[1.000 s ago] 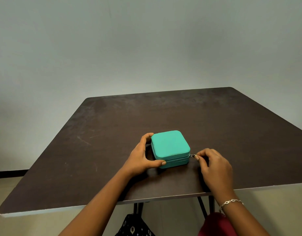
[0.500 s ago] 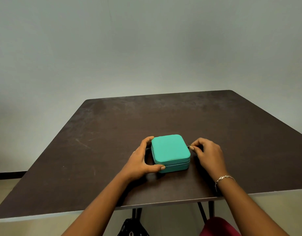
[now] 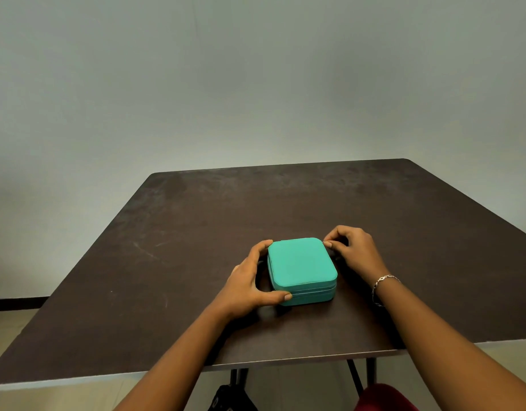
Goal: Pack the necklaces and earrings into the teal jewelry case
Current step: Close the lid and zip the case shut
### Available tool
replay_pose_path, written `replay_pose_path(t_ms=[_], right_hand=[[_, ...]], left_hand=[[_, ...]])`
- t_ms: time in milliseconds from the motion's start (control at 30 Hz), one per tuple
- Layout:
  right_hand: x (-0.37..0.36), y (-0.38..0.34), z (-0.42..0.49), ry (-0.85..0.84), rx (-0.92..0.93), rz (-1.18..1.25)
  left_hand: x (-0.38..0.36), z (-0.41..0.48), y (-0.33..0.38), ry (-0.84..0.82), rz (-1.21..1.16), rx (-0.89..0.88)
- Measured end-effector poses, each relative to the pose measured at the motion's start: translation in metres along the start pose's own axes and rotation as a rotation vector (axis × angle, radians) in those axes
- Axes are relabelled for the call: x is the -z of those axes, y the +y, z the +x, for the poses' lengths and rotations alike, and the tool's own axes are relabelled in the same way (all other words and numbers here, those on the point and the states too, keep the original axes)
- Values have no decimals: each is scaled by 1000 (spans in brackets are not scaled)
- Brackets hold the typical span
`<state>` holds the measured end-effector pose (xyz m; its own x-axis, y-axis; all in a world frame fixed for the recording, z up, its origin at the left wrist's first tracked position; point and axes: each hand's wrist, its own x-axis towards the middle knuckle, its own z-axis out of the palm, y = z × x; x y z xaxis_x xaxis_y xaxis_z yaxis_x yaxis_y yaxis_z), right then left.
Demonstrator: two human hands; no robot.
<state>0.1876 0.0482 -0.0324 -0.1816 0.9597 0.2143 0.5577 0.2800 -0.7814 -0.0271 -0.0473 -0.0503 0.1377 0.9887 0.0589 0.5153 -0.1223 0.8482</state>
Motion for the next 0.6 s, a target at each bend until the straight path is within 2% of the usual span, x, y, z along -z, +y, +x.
replay_pose_path(t_ms=[300,500,600], right_hand=[[-10,-4,16,-151,61,74],[-11,2,10,-110,0,191],[-9,2,-5,-55,-115,418]], left_hand=[[-1,3,-3,-2,37,13],[-2,1,-3,-13,26,2],[-2,-3,0,2,-11,11]])
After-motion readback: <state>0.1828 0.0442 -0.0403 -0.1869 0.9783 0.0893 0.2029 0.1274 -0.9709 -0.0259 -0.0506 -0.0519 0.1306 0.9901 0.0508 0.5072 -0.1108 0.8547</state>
